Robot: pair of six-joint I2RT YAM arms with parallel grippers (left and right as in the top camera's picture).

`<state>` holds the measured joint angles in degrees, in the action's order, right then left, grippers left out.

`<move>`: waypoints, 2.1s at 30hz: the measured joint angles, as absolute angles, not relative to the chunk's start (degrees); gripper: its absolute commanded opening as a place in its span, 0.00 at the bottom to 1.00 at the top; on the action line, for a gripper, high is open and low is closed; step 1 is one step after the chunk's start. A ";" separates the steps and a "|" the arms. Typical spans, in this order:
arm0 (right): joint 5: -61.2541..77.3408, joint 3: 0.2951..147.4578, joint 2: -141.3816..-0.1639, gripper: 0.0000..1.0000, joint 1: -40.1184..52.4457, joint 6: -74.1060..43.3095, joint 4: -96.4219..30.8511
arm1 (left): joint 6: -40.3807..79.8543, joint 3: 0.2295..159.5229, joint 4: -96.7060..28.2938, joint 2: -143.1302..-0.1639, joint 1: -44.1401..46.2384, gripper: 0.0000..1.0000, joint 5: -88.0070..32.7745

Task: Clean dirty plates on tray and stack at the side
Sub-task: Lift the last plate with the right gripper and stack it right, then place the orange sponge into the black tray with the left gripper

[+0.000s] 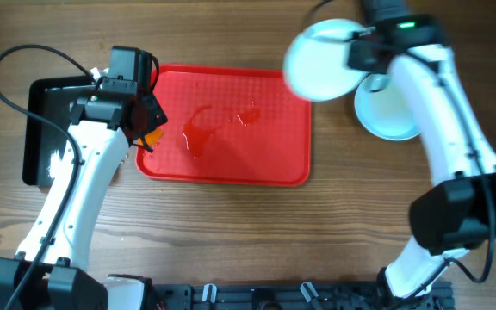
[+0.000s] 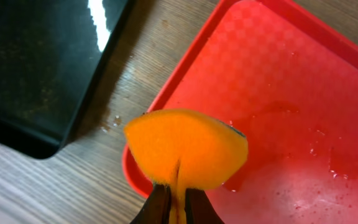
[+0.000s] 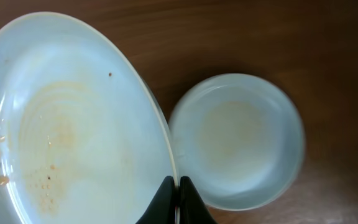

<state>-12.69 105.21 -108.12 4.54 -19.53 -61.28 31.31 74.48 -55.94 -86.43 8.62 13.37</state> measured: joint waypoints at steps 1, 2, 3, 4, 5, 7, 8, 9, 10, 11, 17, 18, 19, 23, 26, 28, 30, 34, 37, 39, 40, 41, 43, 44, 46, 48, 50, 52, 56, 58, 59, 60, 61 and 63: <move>-11.97 104.44 -107.90 0.04 2.20 -20.03 -61.21 | 31.38 74.13 -55.35 -86.46 8.62 0.04 13.06; -11.31 103.22 -107.63 0.04 -0.56 -20.58 -61.04 | 31.42 73.76 -54.83 -86.50 8.62 0.04 12.51; -10.72 101.69 -107.46 0.04 -2.81 -21.04 -60.42 | 31.44 73.52 -54.46 -86.56 8.62 0.04 12.08; -10.22 100.40 -107.44 0.04 -4.45 -21.26 -59.79 | 31.44 73.41 -54.19 -86.61 8.62 0.04 11.88; -9.85 99.09 -107.44 0.04 -5.93 -21.45 -59.13 | 31.46 73.34 -53.71 -86.70 8.62 0.04 11.55; -8.78 95.46 -107.44 0.04 -8.99 -21.93 -56.90 | 31.46 73.34 -53.01 -86.70 8.62 0.04 11.11; -8.47 94.04 -107.44 0.04 -10.00 -22.09 -55.88 | 31.46 73.34 -52.82 -86.70 8.62 0.04 10.98; -7.90 92.38 -107.44 0.04 -11.20 -22.09 -54.65 | 31.46 73.32 -52.66 -86.70 8.62 0.04 10.92; -7.49 90.85 -107.44 0.04 -12.27 -22.06 -53.36 | 31.48 73.32 -52.62 -86.70 8.62 0.04 10.79; -7.05 89.52 -107.44 0.04 -13.06 -22.09 -52.31 | 31.48 73.32 -52.58 -86.70 8.62 0.04 10.70; -5.48 84.66 -107.44 0.57 -15.22 -22.55 -48.99 | 31.48 73.32 -52.23 -86.70 8.62 0.04 10.57; -5.26 84.62 -107.44 0.65 -15.20 -22.90 -48.77 | 31.51 73.32 -52.25 -86.70 8.62 0.04 10.57; -4.97 84.62 -107.44 0.67 -15.20 -23.09 -48.58 | 31.62 73.32 -52.21 -86.70 8.62 0.04 10.57; 0.38 84.62 -107.39 0.69 -15.16 -23.38 -48.49 | 31.66 73.32 -51.62 -86.70 8.62 0.04 10.55; 11.27 84.62 -107.39 0.69 -14.83 -23.05 -48.07 | 31.66 73.32 -50.76 -86.70 8.62 0.04 10.57; 18.94 84.62 -107.39 0.70 -13.80 -22.20 -47.46 | 31.64 73.32 -50.24 -86.70 8.40 0.04 10.55; 23.94 84.62 -107.39 0.71 -11.79 -21.50 -47.37 | 31.66 73.32 -49.54 -86.70 7.44 0.04 10.35; 27.31 84.62 -107.39 0.75 -3.66 -20.05 -47.09 | 31.66 73.32 -49.21 -86.70 1.85 0.04 10.13; 24.73 84.62 -107.39 0.97 6.11 -19.38 -45.60 | 31.66 73.32 -49.15 -86.70 -5.28 0.04 10.15; 22.44 84.62 -107.39 1.00 10.68 -19.53 -44.42 | 31.66 73.19 -48.10 -86.70 -9.63 0.04 10.15; 20.73 84.62 -107.39 1.00 13.58 -19.35 -43.51 | 31.68 72.97 -47.03 -86.70 -12.19 0.04 10.17; 19.40 84.62 -107.39 1.00 16.23 -19.62 -42.68 | 31.68 72.71 -46.19 -86.70 -13.98 0.04 10.17; 16.27 84.62 -107.39 1.00 21.12 -20.80 -40.82 | 31.75 71.44 -42.98 -86.70 -18.13 0.04 10.24; 15.31 84.60 -107.39 1.00 22.85 -21.39 -40.27 | 31.83 70.67 -41.17 -86.72 -19.77 0.04 10.37; 12.95 84.60 -107.39 1.00 26.50 -22.90 -38.70 | 31.88 69.45 -38.74 -86.74 -21.89 0.04 10.39; 11.11 84.60 -107.39 1.00 29.52 -24.23 -37.10 | 31.88 68.07 -36.73 -87.07 -23.90 0.04 10.39; 8.69 84.60 -107.39 1.00 32.69 -25.91 -35.48 | 31.88 66.76 -34.72 -87.99 -25.21 0.08 10.39; 5.80 84.60 -107.39 1.00 35.79 -27.97 -34.11 | 31.90 65.82 -33.26 -89.54 -25.58 0.16 10.37; 0.62 84.60 -107.39 1.00 39.83 -30.76 -33.06 | 31.97 65.06 -31.59 -94.59 -25.52 0.39 9.87; -1.21 84.60 -107.39 1.00 40.91 -31.48 -32.99 | 32.40 64.95 -31.18 -97.19 -25.52 0.50 9.67; -2.02 84.60 -107.39 1.00 41.21 -31.70 -32.99 | 32.12 64.93 -31.18 -97.67 -25.52 0.57 9.63; -2.46 84.60 -107.39 1.00 41.34 -31.75 -32.99 | 32.34 64.82 -31.16 -98.67 -25.52 0.61 9.52; -2.79 84.60 -107.39 1.00 41.34 -31.68 -32.99 | 32.10 64.77 -31.16 -98.94 -25.52 0.63 9.41; -3.33 84.60 -107.39 1.00 41.34 -31.42 -33.04 | 32.14 64.71 -31.16 -98.87 -25.52 0.66 8.51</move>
<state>-3.33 84.60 -107.39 41.34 -31.42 -33.04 32.14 64.71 -31.16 -98.87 -25.52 8.51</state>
